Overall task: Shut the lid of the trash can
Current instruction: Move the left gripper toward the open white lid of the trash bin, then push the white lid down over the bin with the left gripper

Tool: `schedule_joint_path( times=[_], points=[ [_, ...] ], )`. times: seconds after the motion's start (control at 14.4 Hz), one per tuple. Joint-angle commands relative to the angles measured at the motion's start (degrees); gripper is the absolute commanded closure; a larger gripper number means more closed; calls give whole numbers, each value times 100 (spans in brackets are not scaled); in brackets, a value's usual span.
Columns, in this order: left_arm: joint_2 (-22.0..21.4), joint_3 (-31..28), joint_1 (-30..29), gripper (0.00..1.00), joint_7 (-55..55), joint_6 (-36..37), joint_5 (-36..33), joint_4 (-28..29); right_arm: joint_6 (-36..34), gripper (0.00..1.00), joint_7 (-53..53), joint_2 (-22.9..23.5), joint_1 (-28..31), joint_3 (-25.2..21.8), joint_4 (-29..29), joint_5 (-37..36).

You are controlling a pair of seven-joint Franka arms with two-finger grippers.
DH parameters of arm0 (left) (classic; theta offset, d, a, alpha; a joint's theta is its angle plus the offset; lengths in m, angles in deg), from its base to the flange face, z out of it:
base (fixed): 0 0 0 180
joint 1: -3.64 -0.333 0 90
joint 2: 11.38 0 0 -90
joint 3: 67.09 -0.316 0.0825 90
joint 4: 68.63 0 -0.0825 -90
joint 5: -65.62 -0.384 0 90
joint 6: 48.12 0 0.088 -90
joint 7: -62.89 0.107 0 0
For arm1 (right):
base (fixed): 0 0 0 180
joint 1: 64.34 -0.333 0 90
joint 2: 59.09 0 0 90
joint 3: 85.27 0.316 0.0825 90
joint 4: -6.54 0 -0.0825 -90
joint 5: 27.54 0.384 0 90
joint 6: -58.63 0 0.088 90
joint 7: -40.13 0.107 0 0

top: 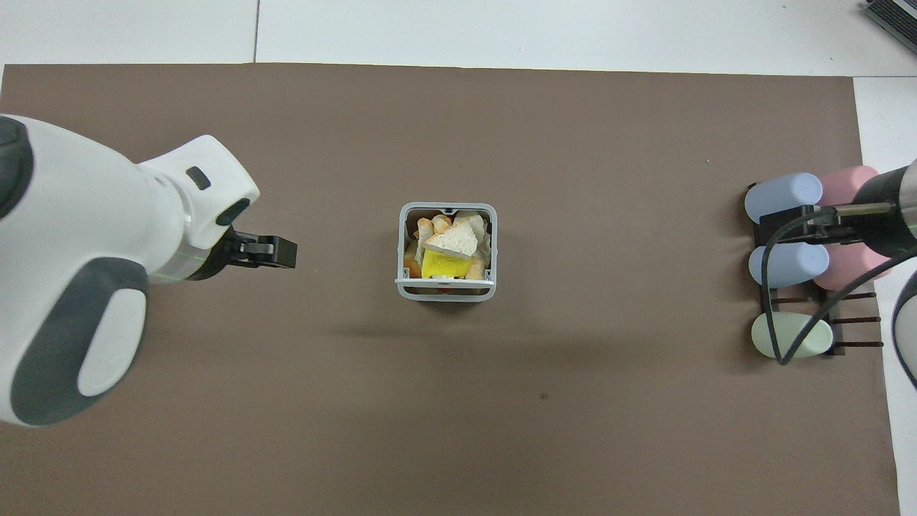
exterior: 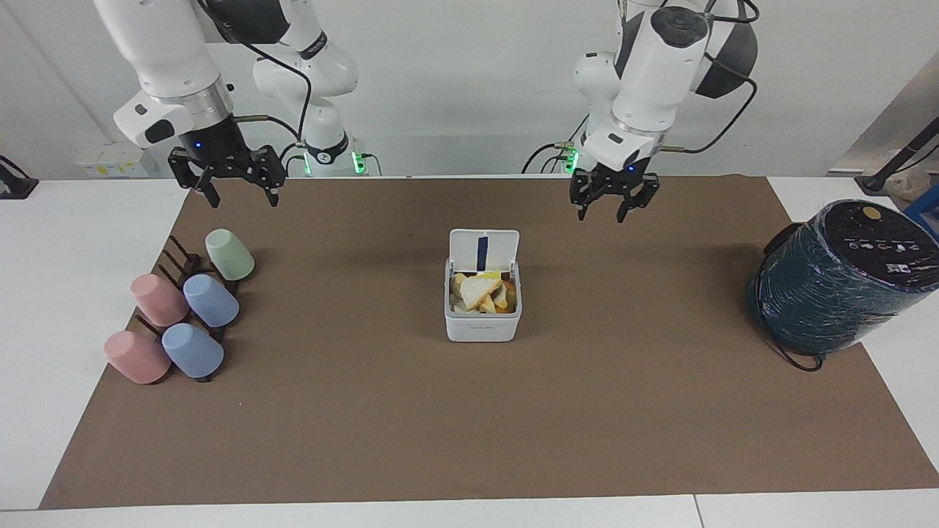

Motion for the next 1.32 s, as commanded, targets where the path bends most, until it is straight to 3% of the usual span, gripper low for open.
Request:
schedule_joint_path(
  times=[0.0,0.21,0.42,0.9,1.25],
  points=[
    [-389,-93,482,64,-433,-663,88,739,-119,0,-96,-1,101,62,71,61],
    [-293,-93,1018,74,-1241,-1226,122,897,-119,0,-96,-1,93,62,71,61],
    [75,-93,1169,75,-1524,-2007,210,933,-119,0,-96,-1,93,62,71,61],
    [1060,-101,1143,75,-2202,-4591,781,792,-119,0,-96,8,93,62,71,61],
    [1386,-110,1055,75,-2184,-4840,817,520,-119,0,-96,-1,101,62,71,61]
  ],
)
